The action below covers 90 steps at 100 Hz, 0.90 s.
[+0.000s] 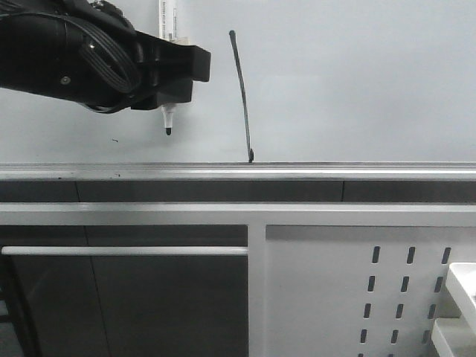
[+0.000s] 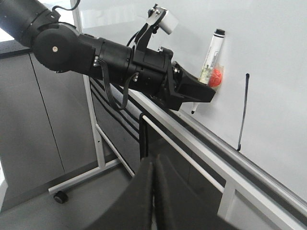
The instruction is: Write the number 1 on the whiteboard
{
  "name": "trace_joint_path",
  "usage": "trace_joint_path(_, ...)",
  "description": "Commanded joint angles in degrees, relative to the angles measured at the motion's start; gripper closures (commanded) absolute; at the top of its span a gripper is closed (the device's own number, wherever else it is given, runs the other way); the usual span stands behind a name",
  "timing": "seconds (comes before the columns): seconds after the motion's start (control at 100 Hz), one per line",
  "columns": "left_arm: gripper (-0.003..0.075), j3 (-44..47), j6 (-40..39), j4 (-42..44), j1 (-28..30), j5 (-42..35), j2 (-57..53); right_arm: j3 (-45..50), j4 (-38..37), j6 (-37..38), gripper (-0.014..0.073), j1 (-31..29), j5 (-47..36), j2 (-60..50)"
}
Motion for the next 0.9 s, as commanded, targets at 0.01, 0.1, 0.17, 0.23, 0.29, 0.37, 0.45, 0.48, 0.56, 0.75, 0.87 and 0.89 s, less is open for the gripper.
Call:
trace_joint_path(0.01, 0.074, -2.11, -0.92, -2.77, 1.57, -5.96, -1.58, -1.42, 0.95, -0.14, 0.0636, -0.45, -3.85, -0.02)
trace_joint_path(0.1, 0.074, -2.11, -0.92, -2.77, 1.57, -6.18, -1.58, -1.42, 0.95, -0.14, 0.0636, -0.45, -3.85, -0.02)
trace_joint_path(0.17, 0.074, -2.32, -0.92, -2.77, 1.57, -6.42, -1.58, -1.42, 0.95, -0.14, 0.0636, -0.45, -3.85, -0.02)
trace_joint_path(0.23, 0.074, -2.71, -0.92, -2.77, 1.57, -6.3, -1.58, -1.42, 0.95, -0.14, 0.0636, -0.45, -3.85, -0.02)
trace_joint_path(0.29, 0.074, -3.36, -0.92, -2.77, 1.57, -6.06, -1.58, -1.42, 0.95, -0.14, 0.0636, -0.45, -3.85, -0.02)
trace_joint_path(0.37, 0.074, -4.56, -0.92, -2.77, 1.57, -5.3, -1.58, -1.42, 0.95, -0.14, 0.0636, -0.45, -3.85, -0.02)
trace_joint_path(0.45, 0.074, -5.83, -0.92, -2.77, 1.57, -4.19, -1.58, -1.42, 0.95, -0.14, 0.0636, -0.45, -3.85, -0.02)
trace_joint_path(0.48, 0.074, -6.24, -0.92, -2.77, 1.57, -3.73, -1.58, -1.42, 0.95, -0.14, 0.0636, -0.45, -3.85, -0.02)
trace_joint_path(0.56, 0.074, -6.74, -0.92, -2.63, 1.57, -2.58, -1.58, -1.42, 1.07, -0.14, 0.0636, -0.45, -3.85, -0.02)
trace_joint_path(0.75, 0.0739, -6.74, -0.84, -2.63, 1.57, -1.01, -1.58, -1.42, 1.79, -0.14, 0.0636, -0.45, -3.85, -0.02)
trace_joint_path(0.87, 0.0709, -6.74, -0.84, -2.63, 1.57, -1.01, -1.58, -1.42, 2.01, -0.14, 0.0636, -0.45, -3.85, -0.02)
trace_joint_path(0.89, 0.0692, -6.74, -0.84, -2.63, 1.57, -1.01, -1.58, -1.42, 2.01, -0.14, 0.0636, -0.45, -3.85, -0.02)
